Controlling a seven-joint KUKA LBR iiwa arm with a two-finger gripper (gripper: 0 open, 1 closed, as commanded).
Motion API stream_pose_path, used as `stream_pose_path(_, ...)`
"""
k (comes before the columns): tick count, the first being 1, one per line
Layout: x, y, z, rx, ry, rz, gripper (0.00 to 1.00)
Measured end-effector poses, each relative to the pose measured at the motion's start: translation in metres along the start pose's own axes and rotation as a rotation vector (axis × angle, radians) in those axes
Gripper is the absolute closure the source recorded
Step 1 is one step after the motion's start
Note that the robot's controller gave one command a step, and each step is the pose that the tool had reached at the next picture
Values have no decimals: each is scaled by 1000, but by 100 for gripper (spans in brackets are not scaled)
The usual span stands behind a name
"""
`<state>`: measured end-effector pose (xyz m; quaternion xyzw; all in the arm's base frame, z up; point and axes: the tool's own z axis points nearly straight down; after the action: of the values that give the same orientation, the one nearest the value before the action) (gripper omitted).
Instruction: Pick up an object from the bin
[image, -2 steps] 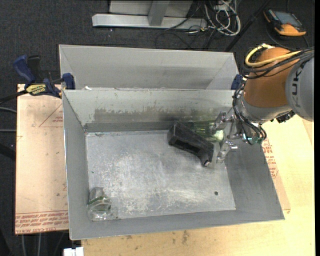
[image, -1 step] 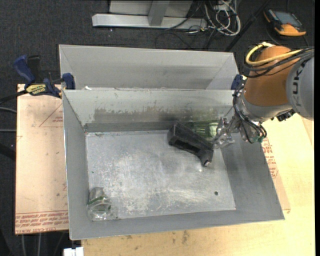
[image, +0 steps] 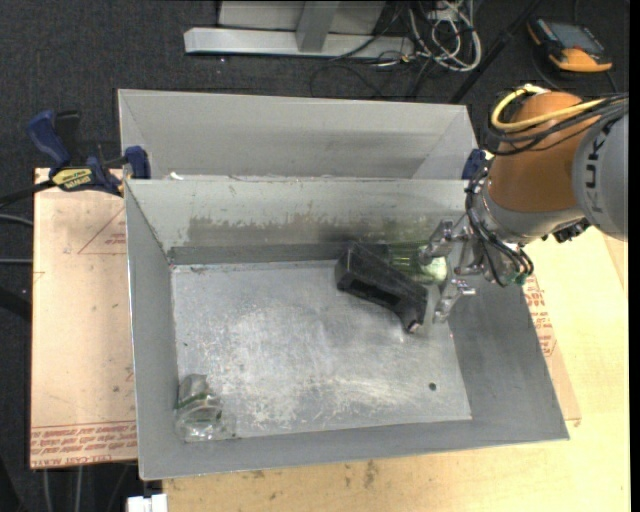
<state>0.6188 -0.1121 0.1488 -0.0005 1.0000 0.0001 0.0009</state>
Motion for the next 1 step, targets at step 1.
stream_pose_path(1, 0, 0, 0, 0, 0, 0, 0)
